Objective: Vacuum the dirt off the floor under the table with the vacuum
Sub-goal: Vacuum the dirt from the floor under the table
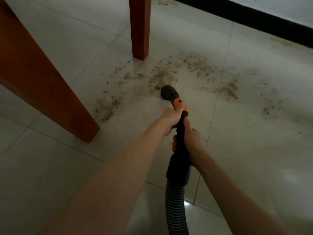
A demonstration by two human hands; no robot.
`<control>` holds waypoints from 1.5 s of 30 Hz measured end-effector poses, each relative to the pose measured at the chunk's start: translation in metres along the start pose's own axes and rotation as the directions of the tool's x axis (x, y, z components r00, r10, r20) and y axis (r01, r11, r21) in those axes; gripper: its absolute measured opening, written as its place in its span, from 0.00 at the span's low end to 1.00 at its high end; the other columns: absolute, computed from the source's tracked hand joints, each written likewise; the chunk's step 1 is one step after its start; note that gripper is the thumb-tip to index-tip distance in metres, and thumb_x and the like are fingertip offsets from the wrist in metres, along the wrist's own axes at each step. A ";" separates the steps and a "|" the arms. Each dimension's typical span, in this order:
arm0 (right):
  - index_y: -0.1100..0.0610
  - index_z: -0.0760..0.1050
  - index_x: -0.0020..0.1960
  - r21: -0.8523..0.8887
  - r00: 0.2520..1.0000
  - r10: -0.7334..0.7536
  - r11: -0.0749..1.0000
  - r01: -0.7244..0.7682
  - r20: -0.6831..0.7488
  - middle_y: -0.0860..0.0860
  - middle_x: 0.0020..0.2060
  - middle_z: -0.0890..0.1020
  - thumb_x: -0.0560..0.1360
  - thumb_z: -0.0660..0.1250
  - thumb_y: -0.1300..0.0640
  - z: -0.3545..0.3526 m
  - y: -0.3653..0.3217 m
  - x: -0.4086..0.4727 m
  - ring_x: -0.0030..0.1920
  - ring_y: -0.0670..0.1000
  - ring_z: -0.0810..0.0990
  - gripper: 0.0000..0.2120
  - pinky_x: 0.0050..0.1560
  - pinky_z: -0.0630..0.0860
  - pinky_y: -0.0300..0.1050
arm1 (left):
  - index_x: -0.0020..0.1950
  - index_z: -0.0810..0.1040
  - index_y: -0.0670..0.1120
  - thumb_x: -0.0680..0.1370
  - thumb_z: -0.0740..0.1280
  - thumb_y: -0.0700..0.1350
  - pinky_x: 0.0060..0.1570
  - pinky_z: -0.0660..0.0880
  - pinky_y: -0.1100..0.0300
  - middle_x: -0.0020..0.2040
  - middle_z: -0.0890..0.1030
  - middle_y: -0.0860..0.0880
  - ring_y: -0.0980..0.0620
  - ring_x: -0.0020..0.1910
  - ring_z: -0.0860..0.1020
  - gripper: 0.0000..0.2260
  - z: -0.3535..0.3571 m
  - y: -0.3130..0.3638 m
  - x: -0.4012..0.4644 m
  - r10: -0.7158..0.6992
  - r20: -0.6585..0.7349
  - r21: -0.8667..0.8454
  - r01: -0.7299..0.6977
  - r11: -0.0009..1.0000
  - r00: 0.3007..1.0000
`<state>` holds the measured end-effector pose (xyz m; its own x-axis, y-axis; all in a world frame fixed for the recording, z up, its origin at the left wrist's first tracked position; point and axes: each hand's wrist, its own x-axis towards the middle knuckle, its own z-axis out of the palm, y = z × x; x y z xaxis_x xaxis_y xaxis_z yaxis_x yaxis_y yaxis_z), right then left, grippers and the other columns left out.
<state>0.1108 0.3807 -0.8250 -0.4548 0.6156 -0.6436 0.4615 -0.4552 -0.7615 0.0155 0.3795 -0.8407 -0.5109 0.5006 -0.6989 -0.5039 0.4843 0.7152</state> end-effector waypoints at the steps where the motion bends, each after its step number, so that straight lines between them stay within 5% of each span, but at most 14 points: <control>1: 0.62 0.74 0.42 -0.002 1.000 0.003 1.000 -0.003 0.001 0.54 0.26 0.73 0.81 0.54 0.45 -0.001 -0.001 0.001 0.22 0.51 0.72 0.22 0.25 0.70 0.42 | 0.68 0.68 0.37 0.79 0.57 0.59 0.48 0.72 0.56 0.62 0.75 0.41 0.43 0.58 0.76 0.28 0.001 0.001 0.001 0.002 0.007 -0.004 -0.002 1.000 1.000; 9: 0.61 0.73 0.41 0.014 0.998 0.025 1.000 -0.026 0.064 0.54 0.25 0.73 0.80 0.55 0.44 -0.005 -0.010 0.009 0.22 0.51 0.71 0.22 0.24 0.70 0.43 | 0.70 0.65 0.38 0.80 0.56 0.59 0.58 0.73 0.52 0.64 0.74 0.41 0.42 0.60 0.74 0.29 0.004 0.007 0.005 0.003 -0.045 0.019 -0.002 1.000 0.999; 19: 0.61 0.72 0.40 0.014 0.993 0.023 1.000 -0.025 0.112 0.53 0.23 0.72 0.80 0.55 0.44 0.007 -0.015 0.016 0.21 0.50 0.70 0.22 0.24 0.70 0.42 | 0.67 0.68 0.37 0.79 0.59 0.58 0.58 0.74 0.50 0.61 0.76 0.41 0.42 0.57 0.76 0.27 -0.009 0.011 0.015 0.019 -0.094 -0.008 -0.019 1.000 0.995; 30: 0.60 0.74 0.42 0.075 0.998 0.014 0.997 -0.018 0.053 0.53 0.25 0.72 0.80 0.54 0.42 0.005 -0.018 0.025 0.21 0.50 0.71 0.24 0.25 0.70 0.42 | 0.68 0.67 0.39 0.79 0.58 0.59 0.44 0.71 0.58 0.61 0.75 0.42 0.46 0.52 0.75 0.27 -0.002 0.025 0.013 0.027 -0.044 0.023 -0.026 0.999 0.999; 36: 0.62 0.74 0.44 0.147 1.000 0.022 0.989 -0.023 0.006 0.53 0.25 0.71 0.80 0.54 0.44 -0.004 -0.014 0.020 0.21 0.50 0.70 0.23 0.23 0.70 0.40 | 0.70 0.65 0.38 0.79 0.58 0.59 0.48 0.71 0.57 0.64 0.74 0.42 0.44 0.59 0.75 0.29 0.012 0.021 0.009 0.032 -0.004 0.058 -0.032 0.998 0.999; 45: 0.62 0.73 0.42 0.073 0.994 0.048 0.996 -0.055 0.095 0.52 0.23 0.72 0.80 0.55 0.42 -0.006 -0.018 0.011 0.21 0.50 0.71 0.23 0.24 0.70 0.41 | 0.68 0.68 0.37 0.80 0.59 0.57 0.55 0.75 0.53 0.58 0.76 0.42 0.45 0.54 0.77 0.26 0.001 0.019 0.007 0.023 0.014 0.011 -0.023 1.000 1.000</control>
<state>0.1027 0.3996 -0.8182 -0.5026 0.5289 -0.6839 0.4291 -0.5341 -0.7284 0.0026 0.3931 -0.8321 -0.5128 0.5216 -0.6819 -0.4842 0.4802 0.7314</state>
